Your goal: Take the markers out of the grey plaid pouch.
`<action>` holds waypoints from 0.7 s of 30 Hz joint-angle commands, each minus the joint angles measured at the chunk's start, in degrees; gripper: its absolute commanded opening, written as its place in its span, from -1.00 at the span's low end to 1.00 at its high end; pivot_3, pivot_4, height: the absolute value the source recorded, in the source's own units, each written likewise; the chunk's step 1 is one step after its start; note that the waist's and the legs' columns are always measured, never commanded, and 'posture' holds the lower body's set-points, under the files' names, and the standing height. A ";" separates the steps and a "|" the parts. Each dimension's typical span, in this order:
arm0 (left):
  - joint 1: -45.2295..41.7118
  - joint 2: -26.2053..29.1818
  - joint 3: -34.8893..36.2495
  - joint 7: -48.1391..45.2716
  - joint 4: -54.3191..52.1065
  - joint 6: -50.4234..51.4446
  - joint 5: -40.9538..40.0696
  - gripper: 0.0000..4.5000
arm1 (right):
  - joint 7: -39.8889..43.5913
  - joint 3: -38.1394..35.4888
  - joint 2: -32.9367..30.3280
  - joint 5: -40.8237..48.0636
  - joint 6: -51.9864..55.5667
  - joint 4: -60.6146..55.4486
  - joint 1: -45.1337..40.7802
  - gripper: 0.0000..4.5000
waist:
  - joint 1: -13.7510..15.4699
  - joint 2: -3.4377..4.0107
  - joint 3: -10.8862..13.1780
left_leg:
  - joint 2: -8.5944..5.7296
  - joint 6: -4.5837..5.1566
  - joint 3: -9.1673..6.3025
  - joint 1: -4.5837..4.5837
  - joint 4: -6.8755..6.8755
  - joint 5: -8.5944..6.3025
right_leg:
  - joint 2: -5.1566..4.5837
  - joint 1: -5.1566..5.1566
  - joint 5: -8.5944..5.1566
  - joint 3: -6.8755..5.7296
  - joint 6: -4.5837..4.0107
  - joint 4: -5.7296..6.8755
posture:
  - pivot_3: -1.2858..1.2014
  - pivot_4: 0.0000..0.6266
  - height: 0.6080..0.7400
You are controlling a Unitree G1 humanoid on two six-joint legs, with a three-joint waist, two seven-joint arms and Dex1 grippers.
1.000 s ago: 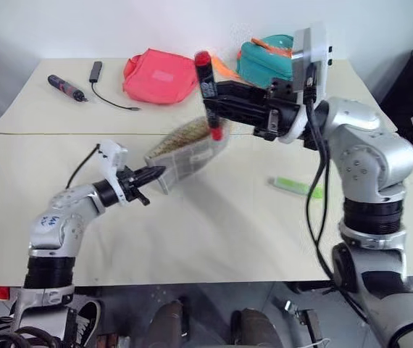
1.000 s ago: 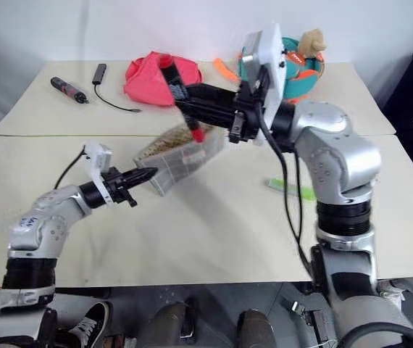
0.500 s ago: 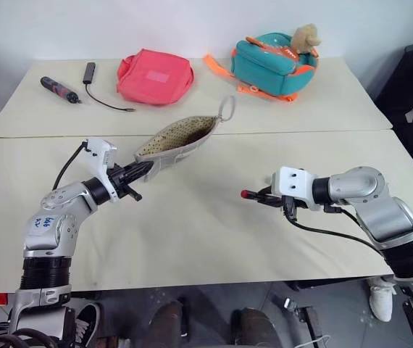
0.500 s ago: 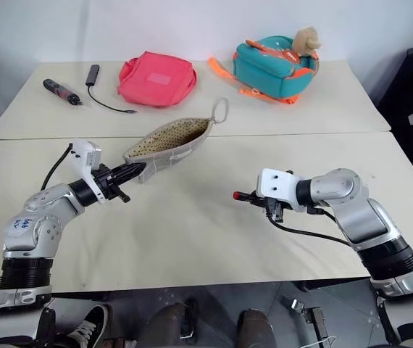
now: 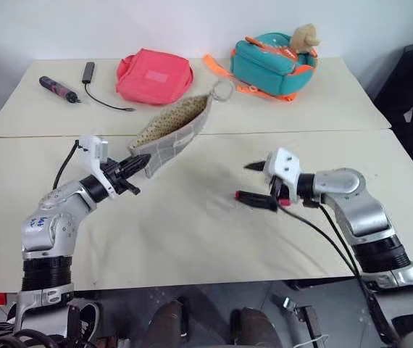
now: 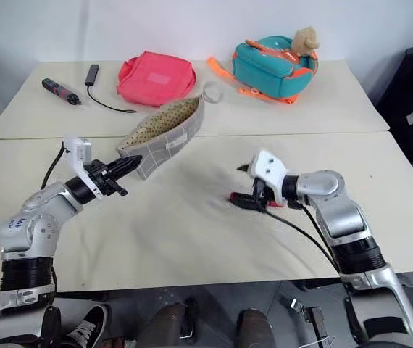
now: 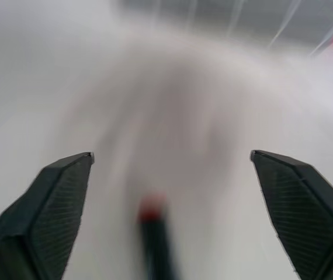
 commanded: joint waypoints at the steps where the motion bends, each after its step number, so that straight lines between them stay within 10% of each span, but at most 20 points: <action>1: -5.61 -0.08 7.93 9.36 -1.61 12.41 -9.65 -1.00 | -0.39 -3.44 0.80 5.99 4.16 -5.16 -1.08 0.99 | 0.24 -0.09 0.05 | 0.00 0.01 -0.05 -0.01 0.00 0.00 | 0.00 0.02 0.00 -0.03 0.00 0.04 | 0.03 -0.52 1.00; 8: -9.48 -2.01 25.91 29.52 3.98 31.04 -29.94 -1.00 | -1.66 -0.28 0.85 3.91 2.34 -6.04 0.96 0.99 | -0.15 -0.21 0.03 | -0.08 0.01 -0.21 -0.01 0.01 0.00 | -0.03 0.05 0.03 -0.06 0.04 0.14 | 0.03 -0.52 1.00; 17: 2.52 -5.25 33.65 40.07 -2.97 25.64 -37.47 -1.00 | -5.47 1.25 2.99 -0.39 -1.89 -3.37 1.04 0.99 | -0.92 -0.37 0.04 | -0.07 -0.02 -0.13 0.01 0.00 0.01 | 0.00 0.01 0.03 0.01 0.03 0.16 | 0.03 -0.52 1.00; 21: 8.03 -3.92 31.50 42.35 -1.05 24.70 -34.04 -0.51 | -4.71 1.79 2.85 -1.27 -3.13 -2.16 0.25 1.00 | -0.54 -0.40 0.03 | -0.10 -0.34 -0.11 0.03 0.01 -0.14 | -0.03 0.02 0.03 0.05 0.03 -0.04 | 0.03 -0.52 1.00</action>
